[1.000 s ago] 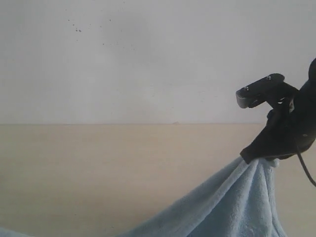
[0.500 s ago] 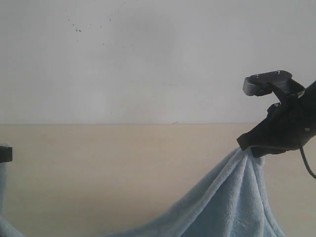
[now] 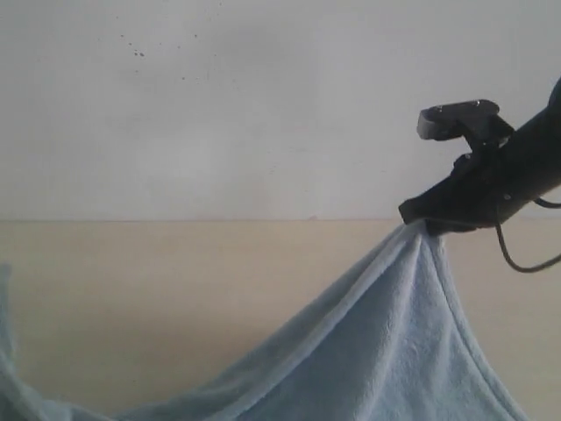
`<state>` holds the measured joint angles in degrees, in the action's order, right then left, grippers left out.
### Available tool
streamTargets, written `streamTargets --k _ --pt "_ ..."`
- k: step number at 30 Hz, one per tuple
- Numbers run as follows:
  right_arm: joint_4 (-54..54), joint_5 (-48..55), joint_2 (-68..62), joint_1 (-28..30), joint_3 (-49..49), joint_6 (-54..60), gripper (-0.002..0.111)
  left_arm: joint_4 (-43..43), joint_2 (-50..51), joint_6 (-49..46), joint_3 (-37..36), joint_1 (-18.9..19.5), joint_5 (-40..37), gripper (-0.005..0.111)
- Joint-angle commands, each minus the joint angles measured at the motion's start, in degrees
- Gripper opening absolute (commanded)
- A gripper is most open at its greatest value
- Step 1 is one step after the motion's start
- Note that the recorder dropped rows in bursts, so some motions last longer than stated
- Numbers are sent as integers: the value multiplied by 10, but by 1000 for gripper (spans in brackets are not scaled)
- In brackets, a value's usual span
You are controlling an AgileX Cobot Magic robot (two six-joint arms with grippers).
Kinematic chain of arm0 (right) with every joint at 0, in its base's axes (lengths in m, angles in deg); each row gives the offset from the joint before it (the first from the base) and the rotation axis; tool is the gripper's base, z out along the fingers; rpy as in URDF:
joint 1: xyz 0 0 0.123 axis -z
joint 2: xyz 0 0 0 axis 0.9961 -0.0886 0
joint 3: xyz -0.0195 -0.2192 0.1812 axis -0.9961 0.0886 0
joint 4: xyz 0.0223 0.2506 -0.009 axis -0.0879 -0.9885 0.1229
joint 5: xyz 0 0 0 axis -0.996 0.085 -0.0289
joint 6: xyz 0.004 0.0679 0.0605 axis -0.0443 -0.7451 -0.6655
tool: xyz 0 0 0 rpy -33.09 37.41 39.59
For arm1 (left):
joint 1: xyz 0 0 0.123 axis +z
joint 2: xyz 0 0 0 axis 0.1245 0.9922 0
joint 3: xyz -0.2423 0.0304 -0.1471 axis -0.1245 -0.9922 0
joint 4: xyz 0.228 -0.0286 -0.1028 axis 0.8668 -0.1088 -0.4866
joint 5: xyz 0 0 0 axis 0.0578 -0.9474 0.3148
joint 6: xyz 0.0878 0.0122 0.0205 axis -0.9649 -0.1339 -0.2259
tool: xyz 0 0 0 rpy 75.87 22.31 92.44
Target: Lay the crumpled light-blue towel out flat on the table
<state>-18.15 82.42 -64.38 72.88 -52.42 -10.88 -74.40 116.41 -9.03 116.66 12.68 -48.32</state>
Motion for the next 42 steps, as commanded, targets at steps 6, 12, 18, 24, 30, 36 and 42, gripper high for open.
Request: streamTargets --k 6,12,18,24,30,36,42 --pt "-8 52 -21 2 -120 -11 0 -10 12 28 -13 -1 53 68" --pt "13 114 -25 2 -119 -15 0 -10 11 30 -97 -1 -4 59" --pt "20 133 -25 2 -119 -16 0 -10 -19 39 -154 -2 -6 59" --pt "20 150 -25 2 -119 -17 0 -10 -49 51 -155 -2 -26 59" --pt "18 171 -18 2 -117 -24 0 -9 -52 54 -155 -2 -39 59" --pt "18 115 55 2 -32 -24 0 -9 -52 54 -155 -2 -39 59" --pt "18 90 165 2 66 -6 0 -10 -52 54 -155 -2 -50 59"
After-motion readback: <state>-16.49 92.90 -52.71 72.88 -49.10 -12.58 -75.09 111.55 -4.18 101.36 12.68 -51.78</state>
